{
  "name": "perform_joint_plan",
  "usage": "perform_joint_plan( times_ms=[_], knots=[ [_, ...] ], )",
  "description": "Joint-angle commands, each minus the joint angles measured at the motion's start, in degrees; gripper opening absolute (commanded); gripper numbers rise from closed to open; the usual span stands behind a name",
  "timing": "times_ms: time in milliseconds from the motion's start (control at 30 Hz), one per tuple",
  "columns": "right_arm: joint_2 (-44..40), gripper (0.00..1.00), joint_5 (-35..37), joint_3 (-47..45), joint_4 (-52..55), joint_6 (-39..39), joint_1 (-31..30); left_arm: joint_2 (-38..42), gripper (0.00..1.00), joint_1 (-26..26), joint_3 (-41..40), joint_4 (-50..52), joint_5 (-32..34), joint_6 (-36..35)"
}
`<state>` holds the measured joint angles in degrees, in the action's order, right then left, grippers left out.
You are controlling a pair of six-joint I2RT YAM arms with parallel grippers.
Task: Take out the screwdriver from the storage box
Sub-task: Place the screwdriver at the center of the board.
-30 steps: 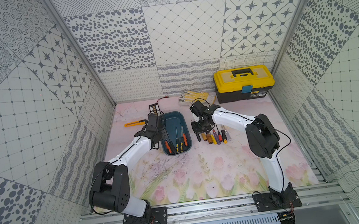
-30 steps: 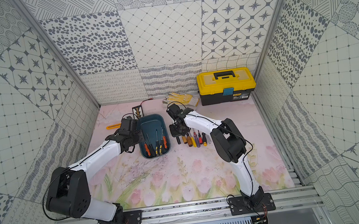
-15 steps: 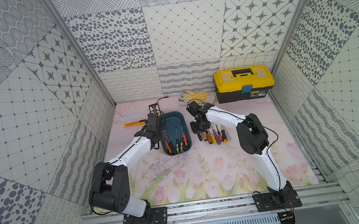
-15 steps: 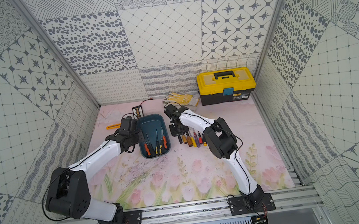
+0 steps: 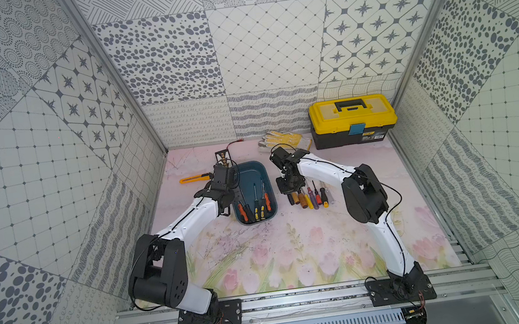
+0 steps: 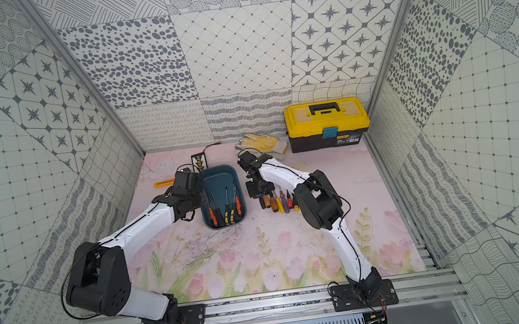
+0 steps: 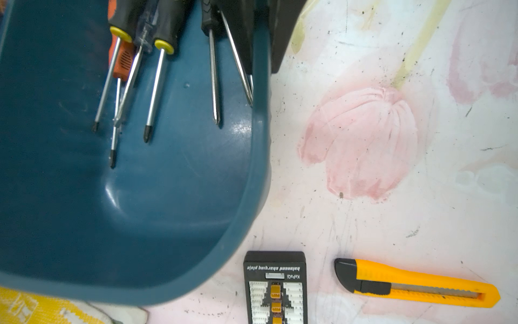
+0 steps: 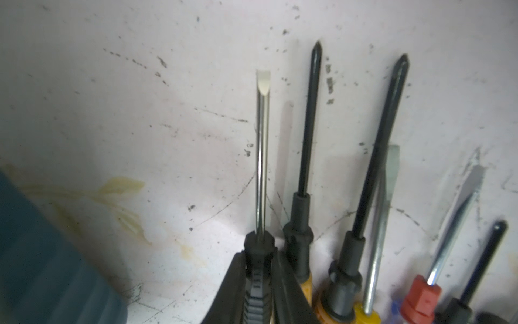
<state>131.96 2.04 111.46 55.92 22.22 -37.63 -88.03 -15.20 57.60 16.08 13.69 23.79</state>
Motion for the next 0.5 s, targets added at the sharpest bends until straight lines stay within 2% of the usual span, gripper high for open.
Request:
perform_joint_plan(
  times_ms=[0,267,467],
  knots=[
    [-1.49,0.23,0.25,0.67,0.27,-0.42,-0.17,0.37,0.0,0.5,0.41,-1.55,0.02,-1.03],
    [-5.7,0.27,0.43,0.01,-1.33,-0.45,-0.18,0.27,0.0,0.46,0.39,-1.74,-0.07,-0.85],
    [-11.43,0.29,-2.52,-2.62,-6.25,-0.59,-0.17,0.15,0.0,0.52,0.32,-2.09,-0.58,-0.7]
  ],
)
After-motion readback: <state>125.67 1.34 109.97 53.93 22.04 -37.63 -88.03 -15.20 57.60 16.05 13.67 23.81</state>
